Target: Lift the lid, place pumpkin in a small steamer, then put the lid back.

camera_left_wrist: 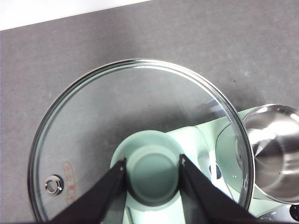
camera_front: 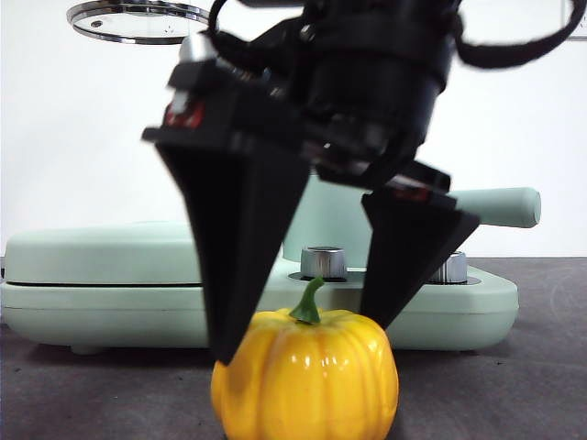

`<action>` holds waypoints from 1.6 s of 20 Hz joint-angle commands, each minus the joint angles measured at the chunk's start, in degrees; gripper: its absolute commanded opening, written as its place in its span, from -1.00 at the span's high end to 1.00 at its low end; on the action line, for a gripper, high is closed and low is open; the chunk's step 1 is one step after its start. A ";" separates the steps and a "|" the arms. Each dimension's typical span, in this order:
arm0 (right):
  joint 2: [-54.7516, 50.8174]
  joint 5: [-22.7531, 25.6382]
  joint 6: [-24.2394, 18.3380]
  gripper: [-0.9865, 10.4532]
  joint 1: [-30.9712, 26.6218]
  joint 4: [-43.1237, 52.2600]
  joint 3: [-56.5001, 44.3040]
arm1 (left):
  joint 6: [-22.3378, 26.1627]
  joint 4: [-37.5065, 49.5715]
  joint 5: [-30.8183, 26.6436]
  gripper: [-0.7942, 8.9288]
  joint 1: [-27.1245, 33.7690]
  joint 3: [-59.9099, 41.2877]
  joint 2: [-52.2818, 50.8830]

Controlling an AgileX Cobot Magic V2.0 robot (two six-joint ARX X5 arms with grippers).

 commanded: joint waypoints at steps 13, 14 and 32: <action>7.15 1.25 0.02 0.23 0.26 2.54 1.27 | -0.26 0.83 0.22 0.81 0.44 1.60 0.20; 7.15 1.07 -0.02 0.25 0.04 1.22 1.95 | -0.26 0.83 0.22 0.81 0.48 1.60 0.20; 18.73 -0.22 -14.43 0.25 -25.46 -31.76 57.99 | -0.26 1.05 0.22 0.81 3.15 1.60 0.20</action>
